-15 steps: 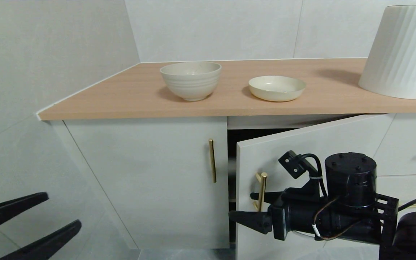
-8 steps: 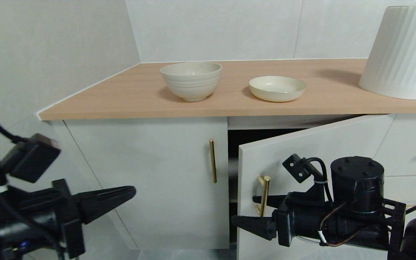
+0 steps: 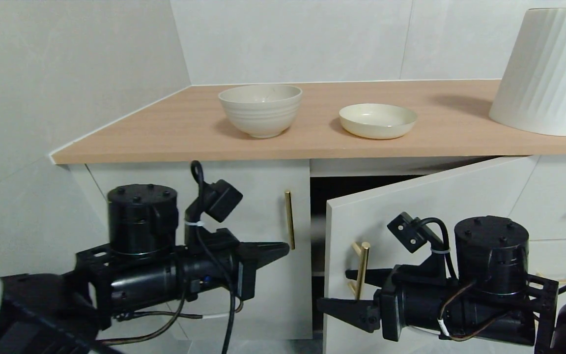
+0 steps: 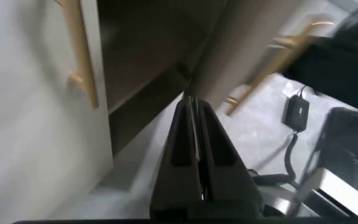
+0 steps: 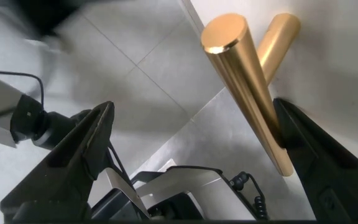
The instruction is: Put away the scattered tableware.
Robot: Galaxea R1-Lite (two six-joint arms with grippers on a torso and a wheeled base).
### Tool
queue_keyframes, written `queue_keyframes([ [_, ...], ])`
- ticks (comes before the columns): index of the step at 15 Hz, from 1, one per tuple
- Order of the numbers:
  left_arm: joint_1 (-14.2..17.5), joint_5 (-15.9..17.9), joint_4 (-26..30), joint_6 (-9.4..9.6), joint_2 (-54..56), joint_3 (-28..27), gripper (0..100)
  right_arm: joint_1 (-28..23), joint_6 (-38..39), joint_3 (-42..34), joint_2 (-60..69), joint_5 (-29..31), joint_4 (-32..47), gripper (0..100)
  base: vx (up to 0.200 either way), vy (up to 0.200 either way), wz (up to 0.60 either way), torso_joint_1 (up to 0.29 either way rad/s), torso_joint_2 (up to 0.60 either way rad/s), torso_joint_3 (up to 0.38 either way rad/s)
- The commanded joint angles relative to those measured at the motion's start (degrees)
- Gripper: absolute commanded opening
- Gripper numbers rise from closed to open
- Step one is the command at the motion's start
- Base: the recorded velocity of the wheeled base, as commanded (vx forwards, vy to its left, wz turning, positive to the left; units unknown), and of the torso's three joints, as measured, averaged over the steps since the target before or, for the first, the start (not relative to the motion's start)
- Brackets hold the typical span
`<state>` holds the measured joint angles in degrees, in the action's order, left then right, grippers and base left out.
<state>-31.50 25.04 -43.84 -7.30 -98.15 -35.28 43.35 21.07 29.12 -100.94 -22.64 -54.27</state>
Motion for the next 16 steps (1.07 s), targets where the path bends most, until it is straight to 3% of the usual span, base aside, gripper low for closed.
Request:
queue_keyframes([
  [1, -1.5, 0.0, -3.3, -0.34, -11.2, -5.3, 0, 0.0, -0.1, -0.5, -0.3, 0.1, -0.4, 100, 0.000, 0.000, 0.00, 0.000, 0.00, 0.000],
  [7, -3.1, 0.0, -5.0, -1.05, -16.9, -12.2, 0, 0.0, 0.0, -0.6, -0.2, 0.1, -1.2, 100, 0.000, 0.000, 0.00, 0.000, 0.00, 0.000],
  [9, -4.3, -0.2, -5.6, -3.51, -18.4, -15.3, 0, 0.0, 0.0, -0.6, -0.3, 0.1, -1.2, 100, 0.000, 0.000, 0.00, 0.000, 0.00, 0.000],
  [12, -5.9, -0.4, -10.7, -6.32, -19.3, -14.6, 0, -0.6, 0.0, -0.7, -0.4, 0.1, -1.2, 100, 0.000, 0.000, 0.00, 0.000, 0.00, 0.000],
  [16, -7.2, -0.4, -11.4, -7.02, -18.9, -13.7, 0, -0.8, 0.1, -1.2, 0.6, 0.2, -1.2, 100, 0.000, 0.000, 0.00, 0.000, 0.00, 0.000],
])
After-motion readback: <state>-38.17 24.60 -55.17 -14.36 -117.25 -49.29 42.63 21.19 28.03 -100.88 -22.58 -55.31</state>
